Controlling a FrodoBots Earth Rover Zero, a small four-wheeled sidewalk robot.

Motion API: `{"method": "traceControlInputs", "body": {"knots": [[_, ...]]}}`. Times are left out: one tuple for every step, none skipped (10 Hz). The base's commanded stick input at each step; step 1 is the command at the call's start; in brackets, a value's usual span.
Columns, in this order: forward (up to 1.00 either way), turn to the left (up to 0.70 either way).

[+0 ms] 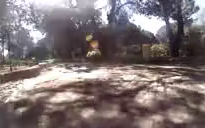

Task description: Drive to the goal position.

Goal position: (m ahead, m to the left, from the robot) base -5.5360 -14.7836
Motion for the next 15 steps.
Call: {"method": "traceControlInputs", "body": {"knots": [[0.7, 0.0], [0.7, 0.0], [0.7, 0.0], [0.7, 0.0], [0.7, 0.0], [0.7, 0.0], [0.7, 0.0], [0.7, 0.0], [0.7, 0.0], [0.7, 0.0], [0.7, 0.0], [0.7, 0.0], [0.7, 0.0], [0.7, 0.0], [0.7, 0.0]]}}
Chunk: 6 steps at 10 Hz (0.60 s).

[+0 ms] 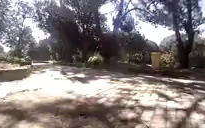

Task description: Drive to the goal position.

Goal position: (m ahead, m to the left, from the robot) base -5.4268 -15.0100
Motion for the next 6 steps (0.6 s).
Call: {"method": "traceControlInputs", "body": {"knots": [[0.7, 0.0], [0.7, -0.17], [0.7, -0.35], [0.7, -0.35], [0.7, -0.35], [0.7, -0.35]]}}
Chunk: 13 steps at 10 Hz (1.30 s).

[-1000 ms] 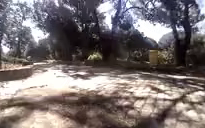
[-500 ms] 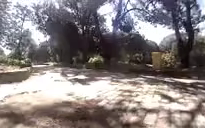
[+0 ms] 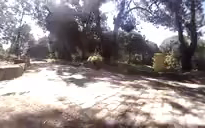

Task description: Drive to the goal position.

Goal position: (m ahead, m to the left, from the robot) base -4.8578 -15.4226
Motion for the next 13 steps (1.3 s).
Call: {"method": "traceControlInputs", "body": {"knots": [[0.7, -0.35], [0.7, -0.35], [0.7, -0.35], [0.7, -0.35], [0.7, -0.35], [0.7, -0.35], [0.7, -0.35], [0.7, -0.35], [0.7, -0.35], [0.7, -0.35], [0.7, -0.35], [0.7, -0.35], [0.7, -0.35]]}}
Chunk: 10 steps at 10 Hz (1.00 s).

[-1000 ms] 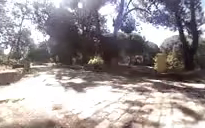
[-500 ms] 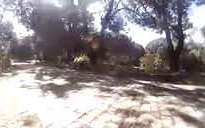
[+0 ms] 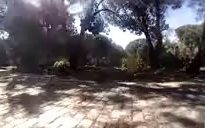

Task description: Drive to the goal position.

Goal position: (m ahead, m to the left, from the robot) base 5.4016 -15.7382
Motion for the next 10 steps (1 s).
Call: {"method": "traceControlInputs", "body": {"knots": [[0.7, -0.35], [0.7, -0.35], [0.7, -0.35], [0.7, -0.35], [0.7, -0.35], [0.7, -0.35], [0.7, -0.35], [0.7, -0.35], [0.7, -0.35], [0.7, -0.35]]}}
